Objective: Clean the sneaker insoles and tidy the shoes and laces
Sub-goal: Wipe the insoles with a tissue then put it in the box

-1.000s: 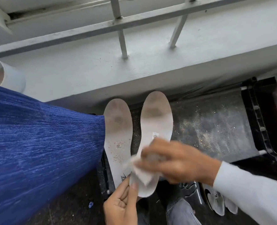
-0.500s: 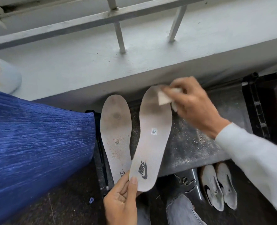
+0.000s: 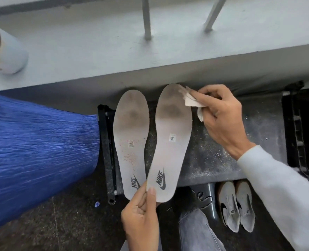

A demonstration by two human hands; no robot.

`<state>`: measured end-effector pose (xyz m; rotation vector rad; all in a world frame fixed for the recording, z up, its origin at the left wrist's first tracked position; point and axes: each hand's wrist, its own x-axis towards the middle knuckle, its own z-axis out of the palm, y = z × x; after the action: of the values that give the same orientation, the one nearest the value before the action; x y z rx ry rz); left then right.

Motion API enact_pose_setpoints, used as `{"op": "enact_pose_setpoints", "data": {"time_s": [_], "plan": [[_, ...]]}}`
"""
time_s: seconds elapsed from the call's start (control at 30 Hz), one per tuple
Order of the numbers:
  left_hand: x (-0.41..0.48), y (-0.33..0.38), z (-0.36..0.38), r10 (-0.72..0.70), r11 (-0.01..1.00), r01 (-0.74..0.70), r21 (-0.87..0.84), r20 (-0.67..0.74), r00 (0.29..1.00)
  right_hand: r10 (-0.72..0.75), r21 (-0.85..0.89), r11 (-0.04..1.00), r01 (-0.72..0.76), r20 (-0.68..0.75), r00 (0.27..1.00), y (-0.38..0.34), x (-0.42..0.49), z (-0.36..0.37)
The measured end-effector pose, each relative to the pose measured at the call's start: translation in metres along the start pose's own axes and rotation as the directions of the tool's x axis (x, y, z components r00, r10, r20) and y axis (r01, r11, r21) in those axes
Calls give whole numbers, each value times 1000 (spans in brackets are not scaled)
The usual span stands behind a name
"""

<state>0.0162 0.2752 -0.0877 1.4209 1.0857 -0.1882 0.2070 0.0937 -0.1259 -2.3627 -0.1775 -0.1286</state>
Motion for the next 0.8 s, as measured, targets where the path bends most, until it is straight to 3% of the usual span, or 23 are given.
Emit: {"op": "enact_pose_setpoints", "data": {"time_s": [0.13,0.5,0.63,0.8], "plan": [[-9,-18,16,-67,997,68,-32,8,998,6,32,999,-7,41,999,-10,-27,-5],[-21,-46,36,-215,975,211,-74,-50,975,256,166,950,-266,77,964,-22,-69,-8],[-11,-47,13,-251,967,238,-93,-158,955,250,174,949,-264,100,963,-31,-65,-3],[12,-38,-11,-239,957,161,-243,-338,910,263,305,904,-298,153,953,-62,-62,11]]}}
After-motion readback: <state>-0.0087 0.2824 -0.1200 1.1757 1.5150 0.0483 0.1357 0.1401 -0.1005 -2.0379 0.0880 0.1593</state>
